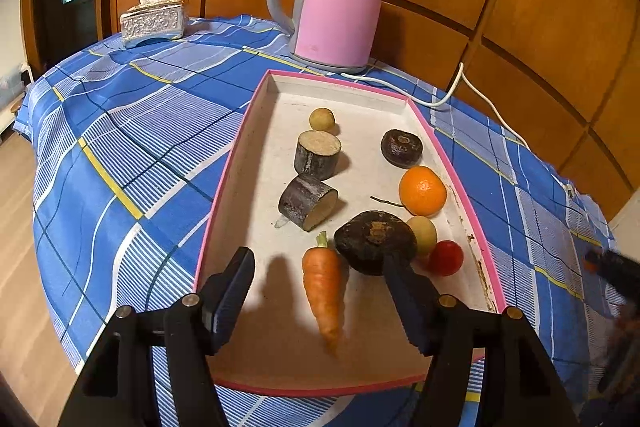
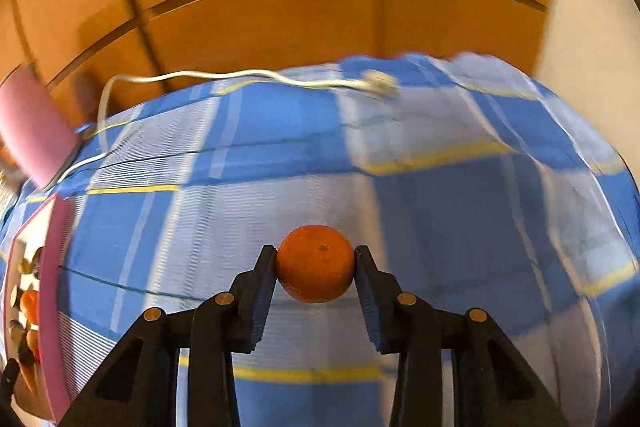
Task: Organize fruits
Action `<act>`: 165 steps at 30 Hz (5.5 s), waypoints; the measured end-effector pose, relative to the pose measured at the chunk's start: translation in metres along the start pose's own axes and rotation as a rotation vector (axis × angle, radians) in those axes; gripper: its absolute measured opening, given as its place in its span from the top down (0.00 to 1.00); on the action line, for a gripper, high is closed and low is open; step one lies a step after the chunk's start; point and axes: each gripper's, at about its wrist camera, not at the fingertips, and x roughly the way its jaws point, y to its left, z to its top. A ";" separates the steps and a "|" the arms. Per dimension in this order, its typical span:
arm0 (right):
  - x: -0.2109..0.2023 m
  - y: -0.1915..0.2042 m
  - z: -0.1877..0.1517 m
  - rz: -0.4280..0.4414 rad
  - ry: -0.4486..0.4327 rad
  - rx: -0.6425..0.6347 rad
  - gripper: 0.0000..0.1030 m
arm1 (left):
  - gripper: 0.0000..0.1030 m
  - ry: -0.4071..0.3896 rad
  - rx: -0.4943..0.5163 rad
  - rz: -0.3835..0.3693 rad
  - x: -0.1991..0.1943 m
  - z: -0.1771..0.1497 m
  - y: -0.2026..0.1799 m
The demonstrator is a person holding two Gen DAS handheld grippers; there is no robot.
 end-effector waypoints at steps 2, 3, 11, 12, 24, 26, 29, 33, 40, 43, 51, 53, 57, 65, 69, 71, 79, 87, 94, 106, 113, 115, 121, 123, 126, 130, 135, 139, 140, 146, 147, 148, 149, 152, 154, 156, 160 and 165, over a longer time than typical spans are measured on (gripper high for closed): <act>-0.005 -0.016 -0.011 -0.039 0.001 0.047 0.62 | 0.34 -0.001 0.000 -0.003 -0.001 0.001 0.000; -0.007 -0.022 -0.017 -0.059 0.000 0.066 0.62 | 0.34 -0.002 -0.001 -0.006 -0.001 0.001 0.000; -0.003 -0.041 -0.044 -0.135 -0.059 0.080 0.62 | 0.33 -0.005 0.005 -0.001 -0.004 0.000 -0.002; -0.002 -0.039 -0.045 -0.143 -0.071 0.064 0.62 | 0.33 -0.005 0.006 0.002 -0.005 0.000 -0.002; 0.006 -0.043 -0.048 -0.104 -0.066 0.087 0.61 | 0.33 -0.010 0.021 0.016 -0.011 -0.001 -0.008; 0.006 -0.043 -0.049 -0.106 -0.066 0.086 0.61 | 0.33 -0.008 0.019 0.020 -0.013 -0.001 -0.008; 0.006 -0.042 -0.049 -0.112 -0.066 0.083 0.61 | 0.33 -0.012 0.015 0.026 -0.016 -0.002 -0.007; 0.006 -0.042 -0.049 -0.115 -0.069 0.081 0.61 | 0.32 -0.026 0.004 0.031 -0.022 -0.002 -0.004; 0.004 -0.044 -0.050 -0.105 -0.074 0.090 0.61 | 0.30 -0.040 -0.002 0.037 -0.029 -0.003 -0.002; 0.004 -0.042 -0.050 -0.110 -0.072 0.085 0.61 | 0.30 -0.037 -0.008 0.035 -0.030 -0.004 -0.001; 0.004 -0.034 -0.049 -0.146 -0.061 0.036 0.61 | 0.29 -0.043 -0.005 0.037 -0.035 -0.005 0.002; 0.003 -0.034 -0.050 -0.141 -0.060 0.039 0.61 | 0.29 -0.043 -0.007 0.037 -0.035 -0.005 0.003; 0.003 -0.032 -0.050 -0.141 -0.058 0.027 0.62 | 0.29 -0.047 -0.018 0.033 -0.036 -0.006 0.006; 0.002 -0.016 -0.047 0.004 -0.011 -0.013 0.62 | 0.27 -0.051 -0.032 0.020 -0.038 -0.006 0.009; -0.004 0.030 -0.048 0.130 0.004 -0.162 0.62 | 0.27 -0.047 -0.041 0.022 -0.037 -0.006 0.010; -0.006 0.052 -0.050 0.181 0.009 -0.220 0.62 | 0.27 -0.046 -0.044 0.024 -0.036 -0.007 0.011; -0.011 0.117 -0.052 0.354 0.038 -0.373 0.62 | 0.21 -0.044 -0.062 0.034 -0.035 -0.006 0.014; -0.044 0.204 -0.048 0.545 0.029 -0.599 0.62 | 0.19 -0.036 -0.072 0.046 -0.031 -0.006 0.017; -0.049 0.268 -0.065 0.586 0.050 -0.747 0.62 | 0.19 -0.025 -0.090 0.054 -0.027 -0.004 0.022; -0.026 0.300 -0.077 0.530 0.080 -0.771 0.58 | 0.18 -0.011 -0.094 0.065 -0.021 -0.005 0.024; -0.025 0.302 -0.081 0.525 0.069 -0.746 0.33 | 0.14 -0.020 -0.098 0.070 -0.025 -0.004 0.025; -0.028 0.301 -0.082 0.525 0.056 -0.742 0.33 | 0.13 -0.024 -0.099 0.071 -0.027 -0.004 0.025; -0.041 0.288 -0.080 0.531 0.020 -0.704 0.32 | 0.10 -0.032 -0.093 0.074 -0.029 -0.005 0.023; -0.045 0.283 -0.079 0.531 0.011 -0.686 0.32 | 0.08 -0.033 -0.092 0.071 -0.030 -0.005 0.023; -0.053 0.275 -0.080 0.530 -0.011 -0.659 0.32 | 0.07 -0.036 -0.089 0.076 -0.032 -0.005 0.021; -0.065 0.264 -0.086 0.508 -0.048 -0.632 0.32 | 0.05 -0.040 -0.078 0.081 -0.034 -0.005 0.019; -0.080 0.234 -0.091 0.420 -0.095 -0.519 0.32 | 0.00 -0.070 -0.063 0.095 -0.045 -0.007 0.017; -0.090 0.208 -0.099 0.345 -0.124 -0.437 0.32 | 0.00 -0.088 -0.052 0.107 -0.052 -0.009 0.016; -0.091 0.203 -0.102 0.326 -0.122 -0.427 0.32 | 0.00 -0.087 -0.049 0.108 -0.053 -0.010 0.016; -0.089 0.188 -0.121 0.290 -0.099 -0.439 0.32 | 0.00 -0.099 -0.001 0.139 -0.059 -0.014 0.004; -0.089 0.186 -0.122 0.284 -0.103 -0.437 0.32 | 0.00 -0.107 0.008 0.148 -0.061 -0.014 0.002; -0.090 0.185 -0.122 0.281 -0.107 -0.436 0.32 | 0.00 -0.114 0.013 0.156 -0.062 -0.013 0.000; -0.091 0.185 -0.122 0.278 -0.116 -0.438 0.32 | 0.00 -0.119 0.014 0.164 -0.062 -0.013 -0.001; -0.094 0.185 -0.122 0.270 -0.135 -0.450 0.32 | 0.00 -0.129 0.017 0.190 -0.063 -0.012 -0.003; -0.095 0.186 -0.123 0.273 -0.139 -0.461 0.32 | 0.00 -0.128 0.011 0.197 -0.062 -0.013 -0.002; -0.095 0.188 -0.124 0.273 -0.138 -0.465 0.32 | 0.00 -0.129 0.003 0.199 -0.062 -0.013 -0.001; -0.096 0.189 -0.125 0.274 -0.142 -0.477 0.32 | 0.00 -0.141 -0.001 0.213 -0.063 -0.013 -0.001; -0.096 0.191 -0.127 0.285 -0.141 -0.490 0.32 | 0.00 -0.143 0.019 0.222 -0.063 -0.014 -0.005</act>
